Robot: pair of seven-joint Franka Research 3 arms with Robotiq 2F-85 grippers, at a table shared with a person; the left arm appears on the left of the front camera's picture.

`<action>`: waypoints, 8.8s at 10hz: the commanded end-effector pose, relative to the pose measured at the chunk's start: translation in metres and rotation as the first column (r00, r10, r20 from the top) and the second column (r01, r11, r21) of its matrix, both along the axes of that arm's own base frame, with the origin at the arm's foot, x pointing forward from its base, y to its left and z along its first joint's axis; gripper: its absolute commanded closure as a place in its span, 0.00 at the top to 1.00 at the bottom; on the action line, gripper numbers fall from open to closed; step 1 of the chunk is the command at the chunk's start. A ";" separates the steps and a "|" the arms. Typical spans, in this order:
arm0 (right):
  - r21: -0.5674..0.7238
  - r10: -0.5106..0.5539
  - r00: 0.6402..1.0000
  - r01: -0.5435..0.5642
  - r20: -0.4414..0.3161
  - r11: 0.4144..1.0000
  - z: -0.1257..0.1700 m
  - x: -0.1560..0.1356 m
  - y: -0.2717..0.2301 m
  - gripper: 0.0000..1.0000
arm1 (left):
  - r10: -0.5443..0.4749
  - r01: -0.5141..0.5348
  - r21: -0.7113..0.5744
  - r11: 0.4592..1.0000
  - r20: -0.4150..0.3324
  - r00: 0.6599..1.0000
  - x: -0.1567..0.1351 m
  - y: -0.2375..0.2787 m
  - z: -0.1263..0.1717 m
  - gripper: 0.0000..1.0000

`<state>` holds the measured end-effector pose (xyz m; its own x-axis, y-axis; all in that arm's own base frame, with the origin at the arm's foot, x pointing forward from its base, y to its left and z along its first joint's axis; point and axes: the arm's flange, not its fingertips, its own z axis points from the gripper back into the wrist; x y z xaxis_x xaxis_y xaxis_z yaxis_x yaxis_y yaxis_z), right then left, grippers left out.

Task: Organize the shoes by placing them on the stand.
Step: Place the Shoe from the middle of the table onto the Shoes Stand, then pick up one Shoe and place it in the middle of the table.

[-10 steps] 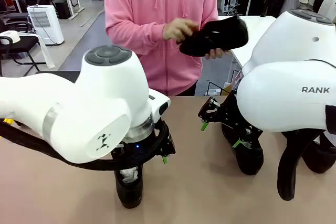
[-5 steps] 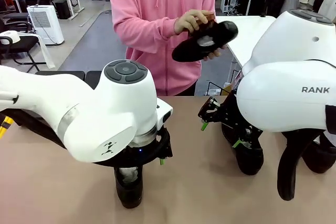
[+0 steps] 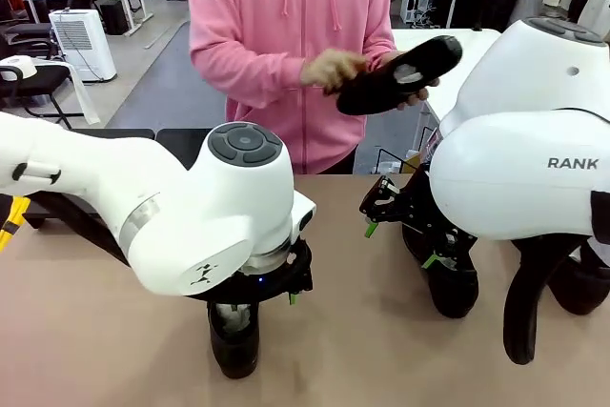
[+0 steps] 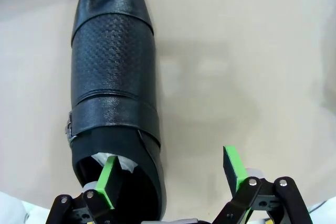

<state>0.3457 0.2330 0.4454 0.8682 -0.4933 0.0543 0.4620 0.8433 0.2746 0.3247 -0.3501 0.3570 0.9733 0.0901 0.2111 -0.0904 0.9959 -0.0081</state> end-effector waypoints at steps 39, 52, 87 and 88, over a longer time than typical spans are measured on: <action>0.001 0.015 1.000 -0.015 0.003 1.000 0.001 0.002 0.001 1.00 | -0.090 -0.014 0.277 0.961 0.362 0.928 0.140 0.310 0.122 0.00; 0.001 0.015 1.000 -0.015 0.003 1.000 0.001 0.002 0.001 1.00 | -0.179 0.017 0.381 0.924 0.393 0.902 0.211 0.341 0.051 0.00; 0.001 0.015 1.000 -0.015 0.003 1.000 0.001 0.002 0.001 1.00 | -0.296 0.297 0.054 0.953 0.361 0.884 0.103 0.307 0.159 0.68; 0.001 0.015 1.000 -0.015 0.003 1.000 0.001 0.002 0.001 1.00 | -0.342 0.355 0.021 0.935 0.329 0.880 0.099 0.301 0.164 0.68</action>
